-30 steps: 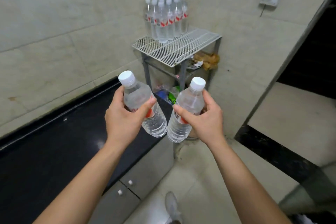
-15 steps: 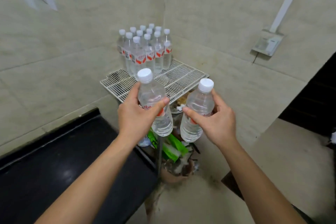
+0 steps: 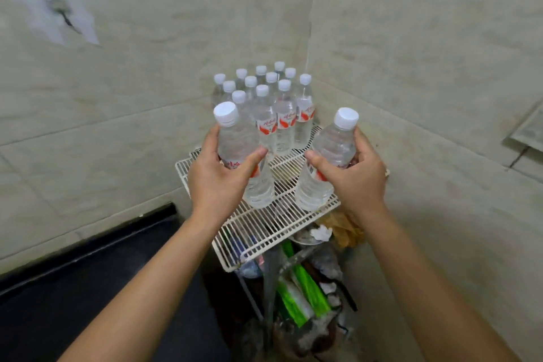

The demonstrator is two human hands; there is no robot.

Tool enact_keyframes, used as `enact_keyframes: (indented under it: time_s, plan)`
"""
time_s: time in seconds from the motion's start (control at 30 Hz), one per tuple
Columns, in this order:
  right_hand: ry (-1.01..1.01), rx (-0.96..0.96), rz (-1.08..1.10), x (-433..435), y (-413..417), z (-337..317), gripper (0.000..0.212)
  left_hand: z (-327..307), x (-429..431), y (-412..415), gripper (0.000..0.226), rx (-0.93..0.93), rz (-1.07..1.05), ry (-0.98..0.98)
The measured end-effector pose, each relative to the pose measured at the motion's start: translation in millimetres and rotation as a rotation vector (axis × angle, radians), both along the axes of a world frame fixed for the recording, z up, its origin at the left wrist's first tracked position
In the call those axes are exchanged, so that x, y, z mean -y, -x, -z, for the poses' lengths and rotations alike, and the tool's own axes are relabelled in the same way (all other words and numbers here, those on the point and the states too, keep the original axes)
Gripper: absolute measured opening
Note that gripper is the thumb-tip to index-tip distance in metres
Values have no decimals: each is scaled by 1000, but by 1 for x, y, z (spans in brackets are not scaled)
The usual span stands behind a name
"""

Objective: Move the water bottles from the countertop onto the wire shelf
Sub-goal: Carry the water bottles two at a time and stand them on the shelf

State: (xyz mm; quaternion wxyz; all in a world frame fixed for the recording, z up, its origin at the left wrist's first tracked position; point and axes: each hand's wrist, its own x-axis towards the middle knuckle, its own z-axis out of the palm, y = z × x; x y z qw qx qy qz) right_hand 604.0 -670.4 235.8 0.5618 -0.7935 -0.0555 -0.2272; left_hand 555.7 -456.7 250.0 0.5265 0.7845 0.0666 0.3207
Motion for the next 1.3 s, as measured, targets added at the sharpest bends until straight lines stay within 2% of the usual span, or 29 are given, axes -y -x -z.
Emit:
enact_keyframes:
  time_s: [0.3,0.47,0.57,0.7,0.8,0.87,0.93,1.07,1.17,1.3]
  plan:
    - [65,-134,-299,-1,-152,22,79,16,32,-96,73,-105,-264,-55]
    - [226,-150,-446,-16,-189,35,95,30,38,-124,78,-223,-413,-86]
    - [358,-140,-516,-20,-192,29,95,34,42,-128,81,-327,-465,-166]
    - [360,-185,-619,-18,-193,33,102,46,38,-127,88,-363,-383,-152]
    - [358,-351,-726,-8,-191,61,120,67,32,-119,105,-381,-221,-3]
    - [374,-464,-794,2,-189,86,128,85,32,-109,104,-458,-100,42]
    - [357,-541,-807,10,-188,100,122,102,32,-102,91,-528,-25,45]
    - [322,-525,-807,14,-189,102,87,114,29,-99,63,-565,-48,8]
    - [371,-486,-793,12,-188,102,66,116,29,-99,59,-565,-66,-17]
    - [465,-408,-754,6,-186,102,62,119,38,-104,57,-515,-156,-28]
